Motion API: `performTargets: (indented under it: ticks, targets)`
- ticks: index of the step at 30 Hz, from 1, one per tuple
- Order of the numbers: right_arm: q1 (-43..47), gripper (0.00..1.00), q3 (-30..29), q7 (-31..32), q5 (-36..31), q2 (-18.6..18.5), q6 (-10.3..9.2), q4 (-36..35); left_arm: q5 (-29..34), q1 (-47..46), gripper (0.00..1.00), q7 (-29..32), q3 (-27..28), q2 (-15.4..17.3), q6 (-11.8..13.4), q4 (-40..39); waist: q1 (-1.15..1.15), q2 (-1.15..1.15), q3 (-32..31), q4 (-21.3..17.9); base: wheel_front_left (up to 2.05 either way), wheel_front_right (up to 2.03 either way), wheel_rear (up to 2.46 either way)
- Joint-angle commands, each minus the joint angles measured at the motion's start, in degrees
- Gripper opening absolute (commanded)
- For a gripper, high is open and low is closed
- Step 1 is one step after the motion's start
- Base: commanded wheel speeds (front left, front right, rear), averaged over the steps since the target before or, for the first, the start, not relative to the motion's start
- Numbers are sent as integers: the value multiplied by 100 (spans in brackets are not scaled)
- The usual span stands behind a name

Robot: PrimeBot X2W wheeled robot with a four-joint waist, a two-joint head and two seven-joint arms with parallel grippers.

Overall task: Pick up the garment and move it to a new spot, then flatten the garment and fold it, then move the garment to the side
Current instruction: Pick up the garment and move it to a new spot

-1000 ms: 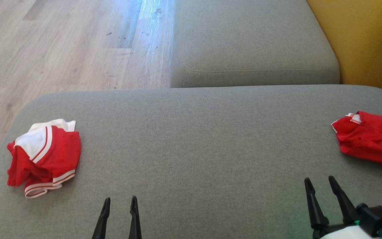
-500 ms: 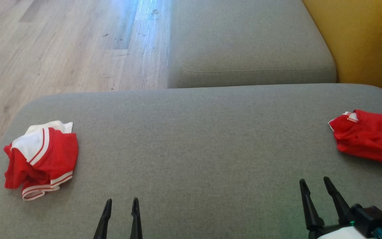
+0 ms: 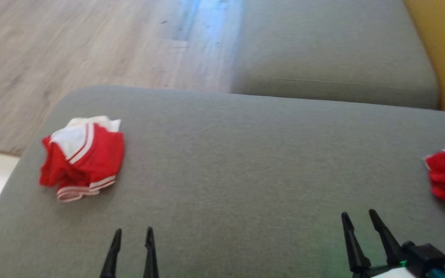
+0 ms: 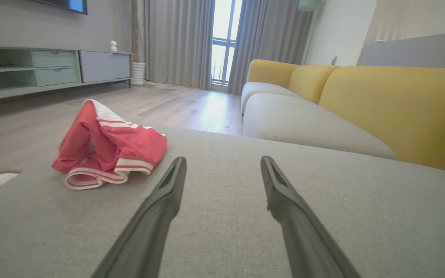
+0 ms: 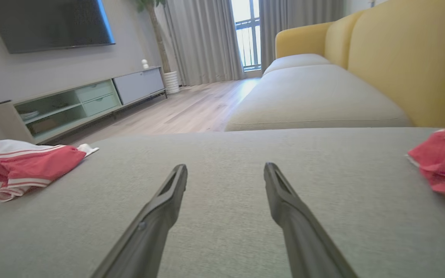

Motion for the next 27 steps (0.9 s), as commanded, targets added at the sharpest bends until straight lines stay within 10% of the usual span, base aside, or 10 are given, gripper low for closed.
performTargets:
  ticks: [1,14,27]
  targets:
    - [-294,100,163,-78,37,-11,-5,-169,86,-338,100,-29,283,-27,22,-187,0,0,143,466,0,0,0]
    - [-375,100,328,-78,70,18,-5,-77,113,-300,100,-29,541,-27,53,-274,0,0,251,1539,0,0,0]
    - [-411,100,396,-78,87,-246,-5,-78,126,-651,100,-29,829,-21,104,-466,0,0,562,1702,0,0,0]
